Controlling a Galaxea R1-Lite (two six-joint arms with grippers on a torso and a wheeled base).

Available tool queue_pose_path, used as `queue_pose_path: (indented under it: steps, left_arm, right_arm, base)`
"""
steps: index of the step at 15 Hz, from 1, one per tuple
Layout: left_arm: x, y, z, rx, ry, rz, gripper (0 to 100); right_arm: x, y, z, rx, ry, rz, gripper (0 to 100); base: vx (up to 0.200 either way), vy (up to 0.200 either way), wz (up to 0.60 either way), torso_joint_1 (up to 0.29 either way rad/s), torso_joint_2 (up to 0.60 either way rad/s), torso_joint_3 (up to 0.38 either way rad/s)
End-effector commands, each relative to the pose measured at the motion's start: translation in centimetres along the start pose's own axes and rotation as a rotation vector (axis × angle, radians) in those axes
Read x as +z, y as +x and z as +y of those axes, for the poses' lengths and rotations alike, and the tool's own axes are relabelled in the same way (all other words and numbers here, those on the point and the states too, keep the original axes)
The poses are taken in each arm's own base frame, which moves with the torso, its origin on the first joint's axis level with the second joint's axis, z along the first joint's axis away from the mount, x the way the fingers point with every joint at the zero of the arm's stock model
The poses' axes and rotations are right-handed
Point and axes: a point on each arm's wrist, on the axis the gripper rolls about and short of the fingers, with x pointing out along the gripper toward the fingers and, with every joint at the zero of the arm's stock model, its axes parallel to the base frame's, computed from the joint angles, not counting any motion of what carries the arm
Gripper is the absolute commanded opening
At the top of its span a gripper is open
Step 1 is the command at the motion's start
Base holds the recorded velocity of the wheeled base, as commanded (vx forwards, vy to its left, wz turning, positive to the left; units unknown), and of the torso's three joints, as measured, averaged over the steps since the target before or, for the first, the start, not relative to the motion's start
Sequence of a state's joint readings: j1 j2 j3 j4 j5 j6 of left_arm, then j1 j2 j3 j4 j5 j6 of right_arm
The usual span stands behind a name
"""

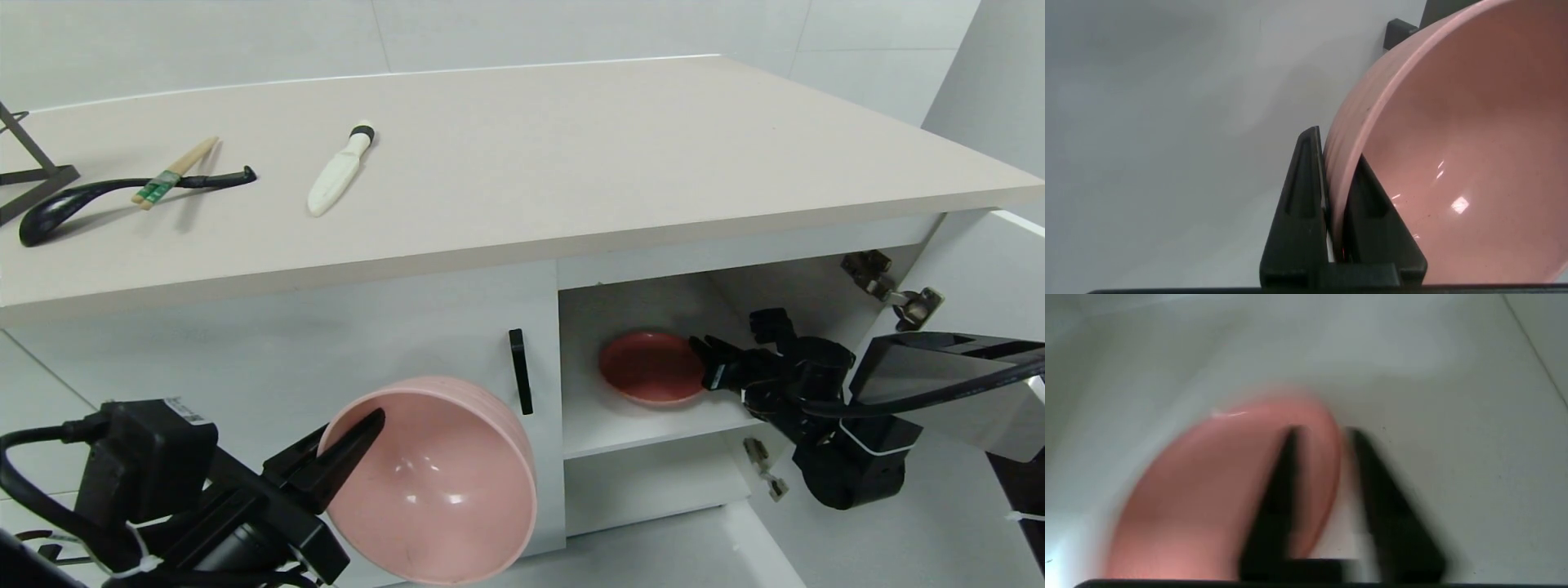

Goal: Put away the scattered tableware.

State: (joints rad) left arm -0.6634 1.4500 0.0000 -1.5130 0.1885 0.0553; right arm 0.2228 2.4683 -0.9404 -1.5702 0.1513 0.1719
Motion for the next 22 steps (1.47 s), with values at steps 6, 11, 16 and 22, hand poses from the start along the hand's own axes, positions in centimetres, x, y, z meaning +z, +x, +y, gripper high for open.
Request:
queue_pose_path:
  steps: [6,11,16,22]
  left_arm:
    - [0.0,0.0,0.0,0.001,-0.002,-0.003,0]
    - [0.1,0.0,0.0,-0.002,0.003,-0.006,0]
    - [0.5,-0.3,-0.8,-0.055,0.006,-0.037,0]
    - [0.6,0.8,-2.2,-0.111,0.118,-0.044,0]
  right_arm:
    - [4.0,-3.1,1.7,-0.031,-0.004,-0.020,100]
    - [7.4,-11.5,6.1,0.043,0.002,0.059,100]
    - [8.6,-14.7,9.1,0.137,0.009,0.058,100]
    - [9.7,-18.4,9.1,0.134,0.014,0.056,100]
  base:
    - [0.000,0.000,0.00,0.000,0.00,0.000]
    - [0.000,0.000,0.00,0.000,0.00,0.000]
    - [0.000,0.000,0.00,0.000,0.00,0.000]
    - [0.000,0.000,0.00,0.000,0.00,0.000]
